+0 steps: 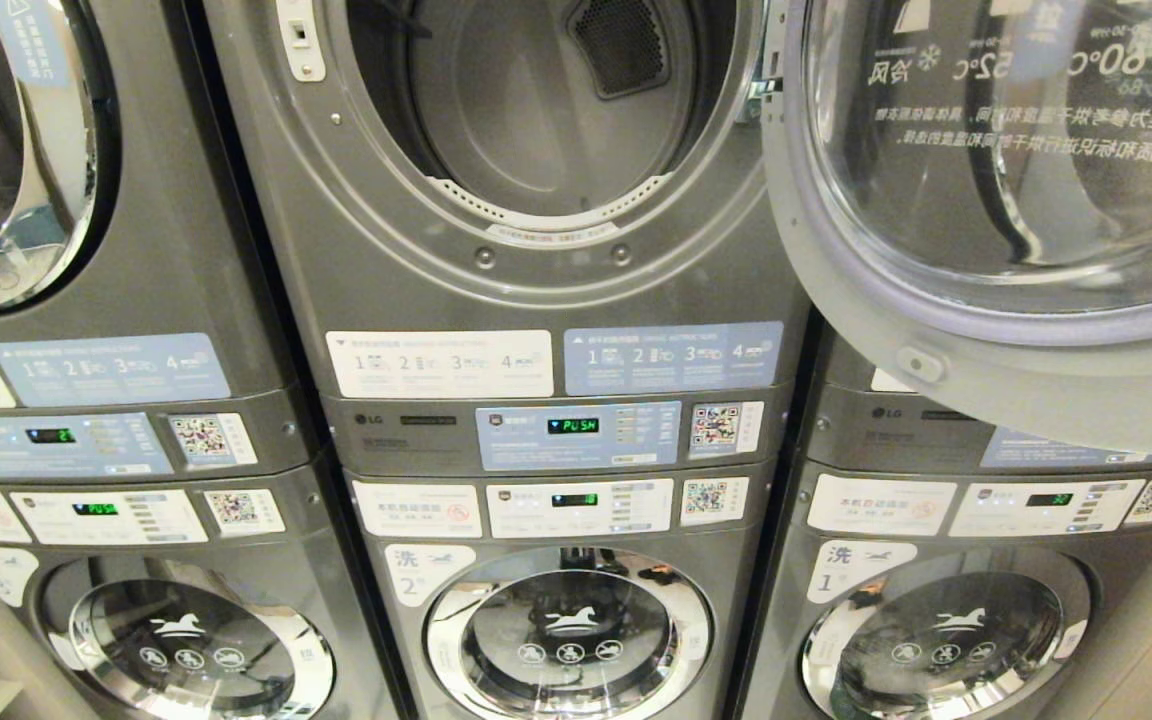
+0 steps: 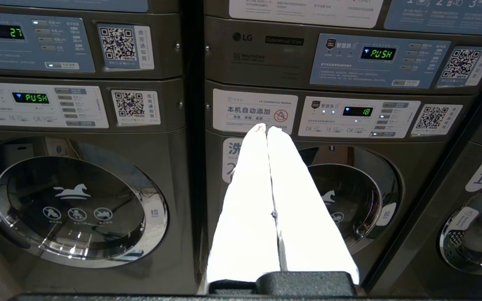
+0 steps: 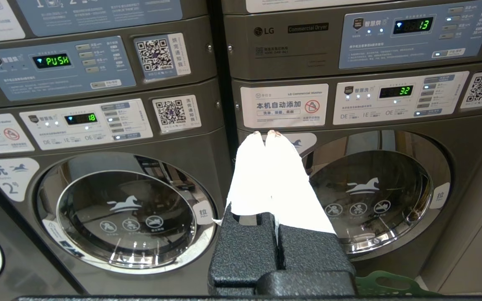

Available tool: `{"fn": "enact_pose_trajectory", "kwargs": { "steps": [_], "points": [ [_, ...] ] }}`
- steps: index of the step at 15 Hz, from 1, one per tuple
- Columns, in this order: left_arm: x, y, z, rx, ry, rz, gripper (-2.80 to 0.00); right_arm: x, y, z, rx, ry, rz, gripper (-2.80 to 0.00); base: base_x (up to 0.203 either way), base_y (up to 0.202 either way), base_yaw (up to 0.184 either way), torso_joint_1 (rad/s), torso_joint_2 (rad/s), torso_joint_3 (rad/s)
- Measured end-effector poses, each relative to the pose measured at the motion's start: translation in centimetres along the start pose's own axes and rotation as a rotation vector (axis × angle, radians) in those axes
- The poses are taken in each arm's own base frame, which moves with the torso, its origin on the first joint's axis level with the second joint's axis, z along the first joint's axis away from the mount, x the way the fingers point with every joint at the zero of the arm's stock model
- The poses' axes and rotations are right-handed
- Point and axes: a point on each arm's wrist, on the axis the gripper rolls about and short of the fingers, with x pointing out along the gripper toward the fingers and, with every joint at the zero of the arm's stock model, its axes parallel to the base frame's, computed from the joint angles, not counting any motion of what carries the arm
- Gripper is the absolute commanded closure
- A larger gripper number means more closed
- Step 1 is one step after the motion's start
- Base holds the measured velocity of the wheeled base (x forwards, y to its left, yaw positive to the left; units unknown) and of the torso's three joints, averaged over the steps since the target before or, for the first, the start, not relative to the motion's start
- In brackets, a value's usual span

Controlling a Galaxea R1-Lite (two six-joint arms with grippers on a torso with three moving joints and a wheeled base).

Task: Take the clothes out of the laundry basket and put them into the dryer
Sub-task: Take the clothes out of the basket

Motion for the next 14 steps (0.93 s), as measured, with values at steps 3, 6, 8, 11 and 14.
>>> {"fn": "enact_pose_trajectory", "kwargs": {
  "steps": [3,6,8,11,14],
  "points": [
    [-0.01,0.00,-0.01,0.000,-0.001,-0.001,0.00,0.00,0.00,0.00,0.001,0.000,0.000,0.00,0.000,0.000,0.000,0.000,0.00,0.000],
    [-0.01,0.00,0.00,0.000,-0.002,-0.002,0.00,0.00,0.00,0.00,0.003,0.000,0.000,0.00,0.001,-0.019,0.000,-0.004,0.00,0.001],
    [-0.01,0.00,0.00,-0.001,-0.002,-0.001,0.00,0.00,0.00,-0.01,0.003,0.001,0.000,0.00,0.001,-0.146,0.000,0.006,0.00,0.002],
    [-0.02,0.00,-0.01,-0.001,-0.002,-0.001,0.00,0.00,0.00,0.00,0.002,0.000,0.000,0.00,0.000,-0.198,0.003,0.000,0.00,-0.001],
    [-0.02,0.00,-0.01,-0.001,-0.002,-0.001,0.00,0.00,0.00,0.00,0.003,0.000,-0.001,0.00,0.000,-0.193,0.001,0.000,0.00,0.007]
  ]
}}
